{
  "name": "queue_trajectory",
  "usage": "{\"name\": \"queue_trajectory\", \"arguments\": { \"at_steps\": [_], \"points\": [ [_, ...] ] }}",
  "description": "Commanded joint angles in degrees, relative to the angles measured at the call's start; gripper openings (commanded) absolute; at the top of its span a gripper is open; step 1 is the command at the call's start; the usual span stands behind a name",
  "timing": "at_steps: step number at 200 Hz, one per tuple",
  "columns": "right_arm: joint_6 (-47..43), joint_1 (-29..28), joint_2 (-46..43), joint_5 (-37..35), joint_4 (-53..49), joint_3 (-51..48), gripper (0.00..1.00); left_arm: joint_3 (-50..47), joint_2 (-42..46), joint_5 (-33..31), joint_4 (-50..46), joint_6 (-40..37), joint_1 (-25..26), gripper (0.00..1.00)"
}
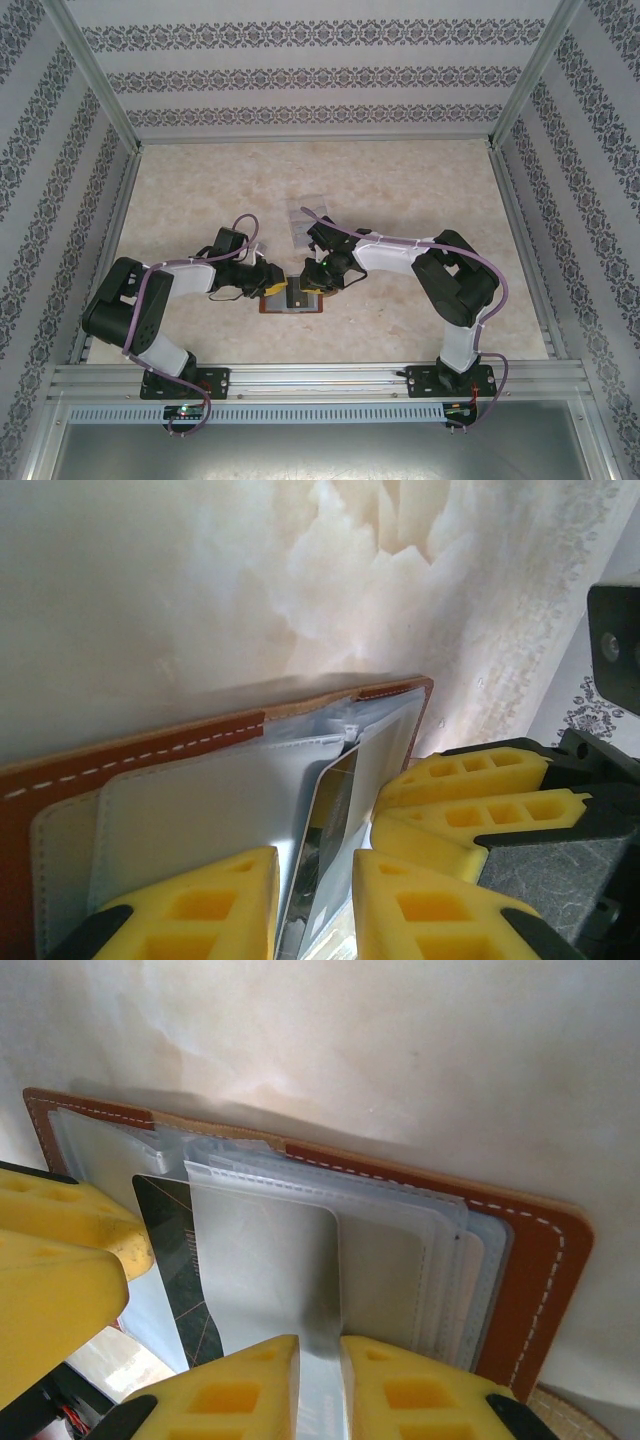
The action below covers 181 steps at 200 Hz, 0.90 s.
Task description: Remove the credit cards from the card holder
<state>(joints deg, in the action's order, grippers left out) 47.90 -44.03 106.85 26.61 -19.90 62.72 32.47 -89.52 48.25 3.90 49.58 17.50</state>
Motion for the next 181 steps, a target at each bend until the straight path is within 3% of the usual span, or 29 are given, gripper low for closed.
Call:
{"name": "queue_trajectory", "arguments": {
  "at_steps": [1,181],
  "points": [
    [0.7,-0.43,1.02,-0.78,-1.19,-1.19,0.21,1.22,1.49,0.88,-0.14,-0.17,-0.64,0.26],
    [0.7,-0.56,1.7,-0.42,-1.11,-1.09,0.21,1.26,-4.07,3.79,1.87,-0.89,-0.53,0.22]
  ]
}}
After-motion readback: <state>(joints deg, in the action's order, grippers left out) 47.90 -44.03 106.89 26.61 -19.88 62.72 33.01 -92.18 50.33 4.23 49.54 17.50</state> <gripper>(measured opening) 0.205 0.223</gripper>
